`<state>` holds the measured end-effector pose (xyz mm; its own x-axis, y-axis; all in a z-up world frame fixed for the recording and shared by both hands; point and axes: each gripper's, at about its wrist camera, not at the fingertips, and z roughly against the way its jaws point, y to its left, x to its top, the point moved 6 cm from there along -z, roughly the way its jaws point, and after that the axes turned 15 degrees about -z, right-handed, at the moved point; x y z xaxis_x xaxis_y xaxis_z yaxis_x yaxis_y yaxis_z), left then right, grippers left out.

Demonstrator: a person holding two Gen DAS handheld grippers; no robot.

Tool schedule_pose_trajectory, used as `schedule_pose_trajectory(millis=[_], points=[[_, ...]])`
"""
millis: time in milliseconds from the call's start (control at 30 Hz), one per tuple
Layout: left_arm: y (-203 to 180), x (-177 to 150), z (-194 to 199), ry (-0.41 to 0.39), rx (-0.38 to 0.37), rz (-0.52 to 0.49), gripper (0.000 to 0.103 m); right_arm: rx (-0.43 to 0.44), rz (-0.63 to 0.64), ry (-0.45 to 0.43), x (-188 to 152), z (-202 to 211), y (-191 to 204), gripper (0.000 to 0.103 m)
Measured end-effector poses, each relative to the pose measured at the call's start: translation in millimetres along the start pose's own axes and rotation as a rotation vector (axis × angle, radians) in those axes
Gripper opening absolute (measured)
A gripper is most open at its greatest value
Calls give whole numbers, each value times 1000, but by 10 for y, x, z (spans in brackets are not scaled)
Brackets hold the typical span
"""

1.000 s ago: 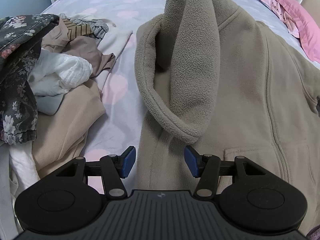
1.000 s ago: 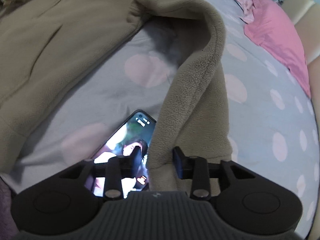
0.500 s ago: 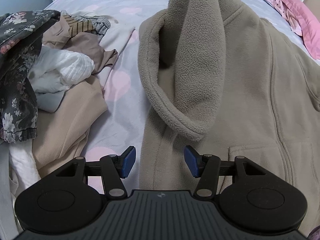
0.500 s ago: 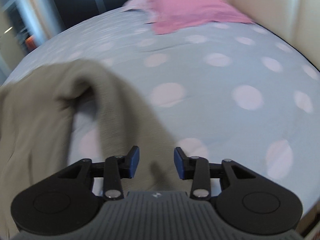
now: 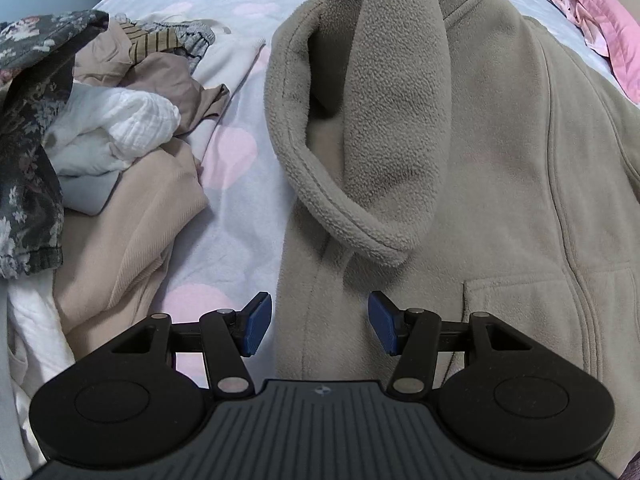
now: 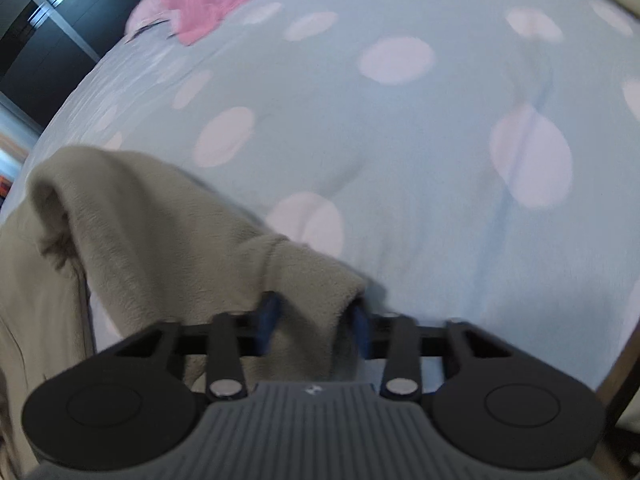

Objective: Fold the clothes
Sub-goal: 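Grasp the jacket sleeve with the right tool and spread it out, then release the sleeve flat on the bed with the right tool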

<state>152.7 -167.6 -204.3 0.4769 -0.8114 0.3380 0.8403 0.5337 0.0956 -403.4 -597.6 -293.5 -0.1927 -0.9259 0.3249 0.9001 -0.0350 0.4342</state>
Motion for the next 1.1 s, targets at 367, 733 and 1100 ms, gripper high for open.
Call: schedule_pose_trajectory(millis=[367, 733, 1100], points=[[-18, -86, -144, 33, 0, 9, 52, -191, 287, -327, 1136, 797, 753, 14], [-162, -276, -49, 40, -14, -1, 52, -386, 315, -572, 2498, 695, 1405, 15], [-262, -399, 46, 34, -64, -19, 52, -361, 380, -472, 2088, 207, 1302, 36]])
